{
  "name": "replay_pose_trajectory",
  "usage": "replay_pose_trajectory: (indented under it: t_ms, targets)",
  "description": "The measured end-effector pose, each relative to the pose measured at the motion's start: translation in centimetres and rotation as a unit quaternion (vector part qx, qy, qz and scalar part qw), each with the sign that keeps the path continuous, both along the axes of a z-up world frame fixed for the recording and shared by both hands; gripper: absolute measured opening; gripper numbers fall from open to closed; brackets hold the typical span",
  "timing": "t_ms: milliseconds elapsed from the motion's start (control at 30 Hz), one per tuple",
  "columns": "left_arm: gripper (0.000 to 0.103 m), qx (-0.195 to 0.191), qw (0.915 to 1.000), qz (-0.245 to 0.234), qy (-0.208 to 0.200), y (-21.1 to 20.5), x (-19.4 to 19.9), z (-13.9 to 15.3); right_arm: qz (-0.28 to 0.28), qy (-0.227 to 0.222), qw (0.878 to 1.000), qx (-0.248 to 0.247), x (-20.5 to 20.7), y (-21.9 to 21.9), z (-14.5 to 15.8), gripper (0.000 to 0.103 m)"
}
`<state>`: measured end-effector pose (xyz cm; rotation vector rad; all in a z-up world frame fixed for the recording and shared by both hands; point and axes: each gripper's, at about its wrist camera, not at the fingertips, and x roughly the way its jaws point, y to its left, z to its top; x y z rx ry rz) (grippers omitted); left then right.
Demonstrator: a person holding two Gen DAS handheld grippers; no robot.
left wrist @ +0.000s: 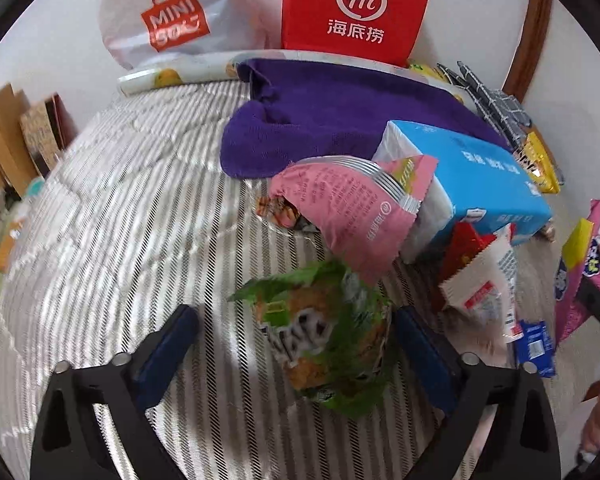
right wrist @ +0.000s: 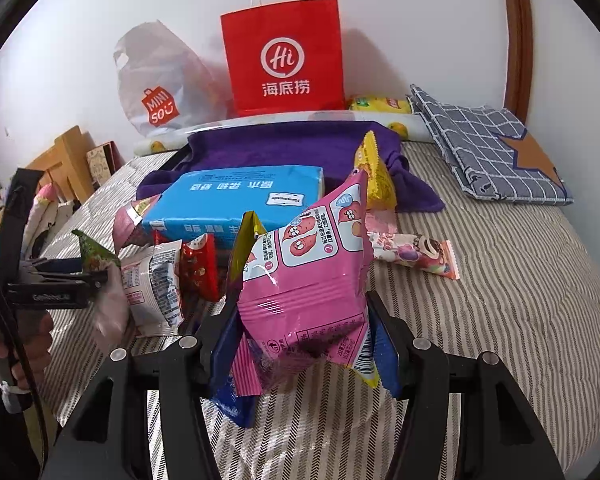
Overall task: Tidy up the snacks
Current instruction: 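Lift the green chip bag and pink wafer bag toward the purple towel with both tools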
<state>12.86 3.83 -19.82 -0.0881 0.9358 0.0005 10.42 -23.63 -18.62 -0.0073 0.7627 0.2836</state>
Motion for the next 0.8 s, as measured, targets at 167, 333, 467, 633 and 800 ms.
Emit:
replay_pose_trajectory:
  t_ms: [167, 333, 467, 633, 800]
  targets:
    - [0.057, -0.025, 0.9995, -0.018, -0.008, 0.4, -0.5, 0.7, -0.013, -0.001, 1.0, -0.009, -0.1, -0.6, 0.0, 0.058]
    - [0.047, -0.038, 0.9988, -0.024, -0.017, 0.8, -1.2, 1.3, -0.023, 0.003, 1.0, -0.011, -0.1, -1.1, -0.1, 0.058]
    - [0.046, -0.046, 0.9981, -0.027, -0.03, 1.0, -1.9, 2.0, -0.029, 0.006, 1.0, -0.005, -0.6, -1.4, 0.0, 0.058]
    - [0.046, -0.057, 0.9969, -0.028, -0.045, 1.2, -3.1, 3.3, -0.027, 0.001, 1.0, -0.01, -1.2, -1.3, 0.5, 0.058]
    - [0.046, -0.071, 0.9957, -0.027, -0.053, 1.1, -4.0, 4.3, -0.022, 0.002, 1.0, 0.0, -1.9, -1.1, 1.2, 0.058]
